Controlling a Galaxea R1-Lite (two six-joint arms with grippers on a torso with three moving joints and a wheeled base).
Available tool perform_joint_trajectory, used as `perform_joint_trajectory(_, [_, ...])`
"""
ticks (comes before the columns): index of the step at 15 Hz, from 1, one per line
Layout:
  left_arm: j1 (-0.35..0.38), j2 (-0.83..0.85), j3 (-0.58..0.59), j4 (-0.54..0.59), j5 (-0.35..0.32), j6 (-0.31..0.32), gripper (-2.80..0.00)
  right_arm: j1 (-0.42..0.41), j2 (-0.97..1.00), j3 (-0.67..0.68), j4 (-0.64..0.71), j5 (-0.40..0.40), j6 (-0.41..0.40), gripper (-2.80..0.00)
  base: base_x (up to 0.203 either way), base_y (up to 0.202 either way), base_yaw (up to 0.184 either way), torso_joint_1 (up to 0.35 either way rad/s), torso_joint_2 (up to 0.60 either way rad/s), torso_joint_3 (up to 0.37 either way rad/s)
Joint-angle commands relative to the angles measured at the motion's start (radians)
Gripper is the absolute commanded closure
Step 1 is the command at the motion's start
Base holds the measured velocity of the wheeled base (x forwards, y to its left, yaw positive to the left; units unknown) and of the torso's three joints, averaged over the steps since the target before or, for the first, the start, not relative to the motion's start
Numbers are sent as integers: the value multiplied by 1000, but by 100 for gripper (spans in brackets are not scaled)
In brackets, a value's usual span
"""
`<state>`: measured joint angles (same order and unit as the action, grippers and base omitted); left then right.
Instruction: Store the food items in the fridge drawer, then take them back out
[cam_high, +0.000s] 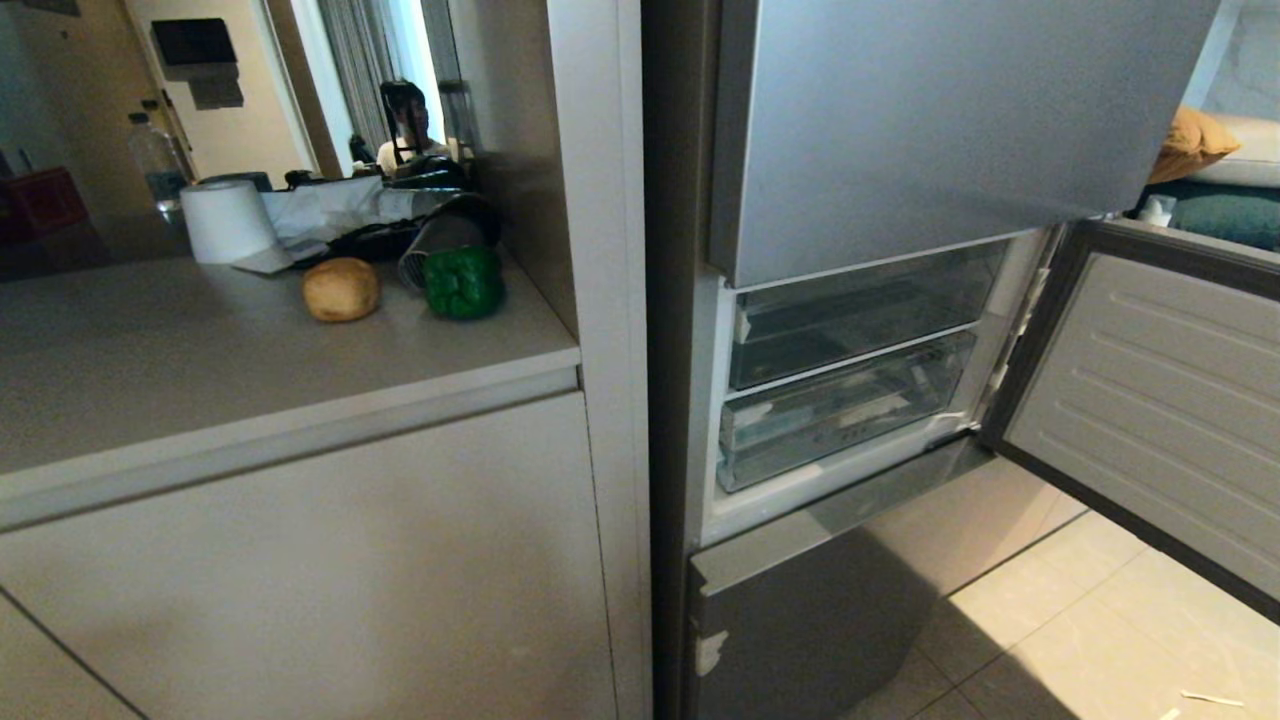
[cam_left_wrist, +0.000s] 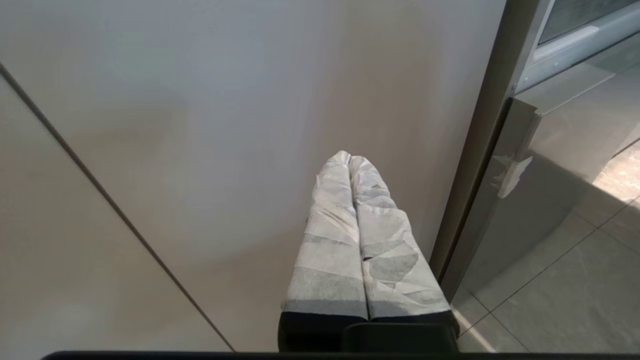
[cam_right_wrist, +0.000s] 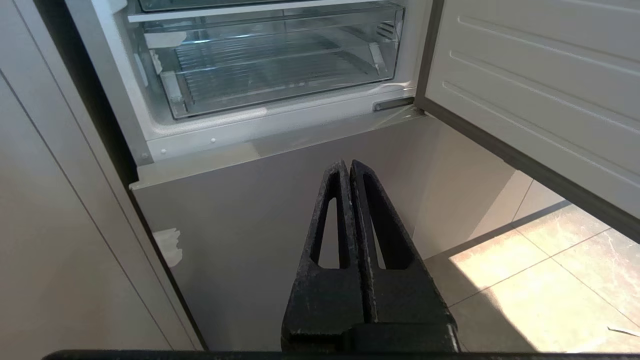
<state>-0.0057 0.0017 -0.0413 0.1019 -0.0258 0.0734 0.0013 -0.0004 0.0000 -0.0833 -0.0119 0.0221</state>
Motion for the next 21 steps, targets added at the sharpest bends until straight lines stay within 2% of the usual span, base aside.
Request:
perform_joint_trajectory(1, [0,1,0,1,0,0,0,0,-1,31,-1,0,1,0,0,0,0,0,0,0])
perform_joint_trajectory(21, [0,1,0,1,0,0,0,0,0,31,-1,0,-5,0,0,0,0,0,0,0])
